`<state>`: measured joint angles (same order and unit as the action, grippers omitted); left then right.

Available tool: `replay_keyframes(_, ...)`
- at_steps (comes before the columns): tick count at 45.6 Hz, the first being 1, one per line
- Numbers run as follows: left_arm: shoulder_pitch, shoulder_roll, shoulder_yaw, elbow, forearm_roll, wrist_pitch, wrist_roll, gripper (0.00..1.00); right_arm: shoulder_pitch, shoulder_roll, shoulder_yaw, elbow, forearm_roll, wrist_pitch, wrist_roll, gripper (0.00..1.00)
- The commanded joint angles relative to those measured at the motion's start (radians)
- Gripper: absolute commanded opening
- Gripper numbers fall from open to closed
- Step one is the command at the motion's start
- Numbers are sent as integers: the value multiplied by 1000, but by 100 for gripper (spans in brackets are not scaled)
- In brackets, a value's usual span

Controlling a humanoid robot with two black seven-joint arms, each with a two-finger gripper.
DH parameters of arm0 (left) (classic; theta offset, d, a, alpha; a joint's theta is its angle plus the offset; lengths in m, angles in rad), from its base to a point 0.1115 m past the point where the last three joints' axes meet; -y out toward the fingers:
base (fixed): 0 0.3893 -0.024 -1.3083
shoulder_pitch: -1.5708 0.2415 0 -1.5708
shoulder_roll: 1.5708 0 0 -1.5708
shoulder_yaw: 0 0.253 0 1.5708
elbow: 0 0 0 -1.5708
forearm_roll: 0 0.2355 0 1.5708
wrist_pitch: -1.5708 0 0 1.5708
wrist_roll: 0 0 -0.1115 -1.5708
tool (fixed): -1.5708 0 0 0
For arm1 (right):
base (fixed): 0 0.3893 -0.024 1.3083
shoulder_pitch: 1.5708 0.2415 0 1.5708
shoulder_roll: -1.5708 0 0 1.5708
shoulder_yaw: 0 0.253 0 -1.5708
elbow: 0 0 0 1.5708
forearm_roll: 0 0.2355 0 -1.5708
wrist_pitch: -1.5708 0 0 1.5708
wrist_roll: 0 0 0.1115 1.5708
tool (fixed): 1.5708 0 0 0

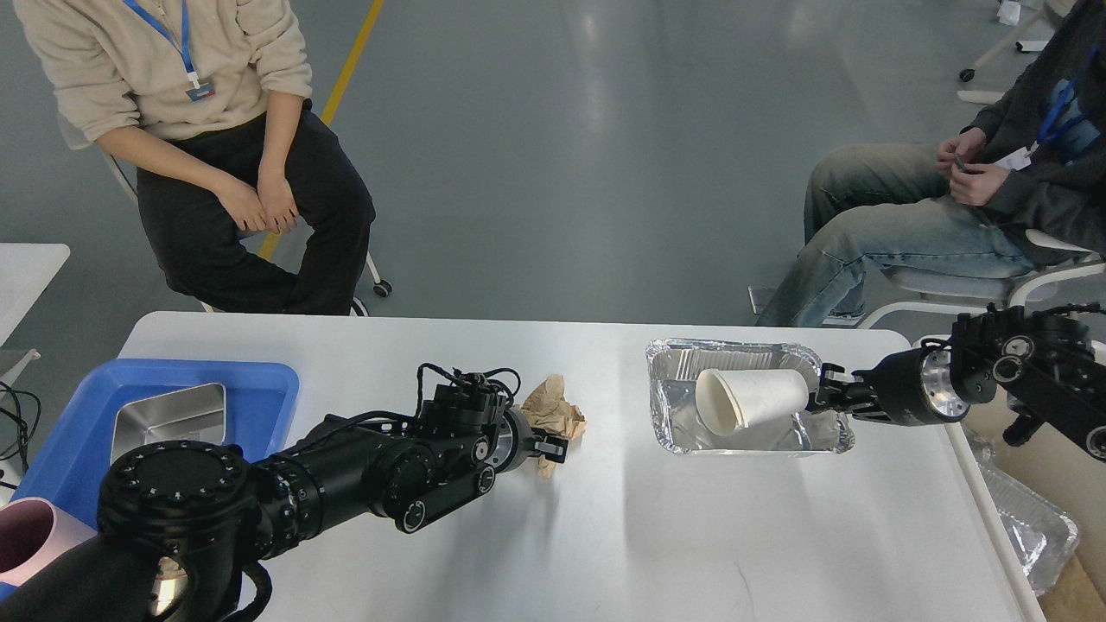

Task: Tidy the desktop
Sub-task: 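Reach the left gripper to the crumpled brown paper and grasp it, then lift the crumpled paper and lower it into the foil tray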

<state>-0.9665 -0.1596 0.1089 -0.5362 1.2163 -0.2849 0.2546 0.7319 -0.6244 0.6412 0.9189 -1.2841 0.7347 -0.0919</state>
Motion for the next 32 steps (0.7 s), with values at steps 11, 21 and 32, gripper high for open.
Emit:
replay_keyframes(11, -3, 0, -2, -11, -8, -28, -3, 0, -5, 0, 6, 0, 3, 0, 0, 0)
replay_keyframes(21, -23, 37, -37, -45, -43, -97, -3, 0, -5, 2, 6, 0, 5, 0, 0, 0)
replay_keyframes(32, -110, 242, -97, -283, -86, -195, 52, 0, -5, 2, 5, 0, 5, 2, 0, 0)
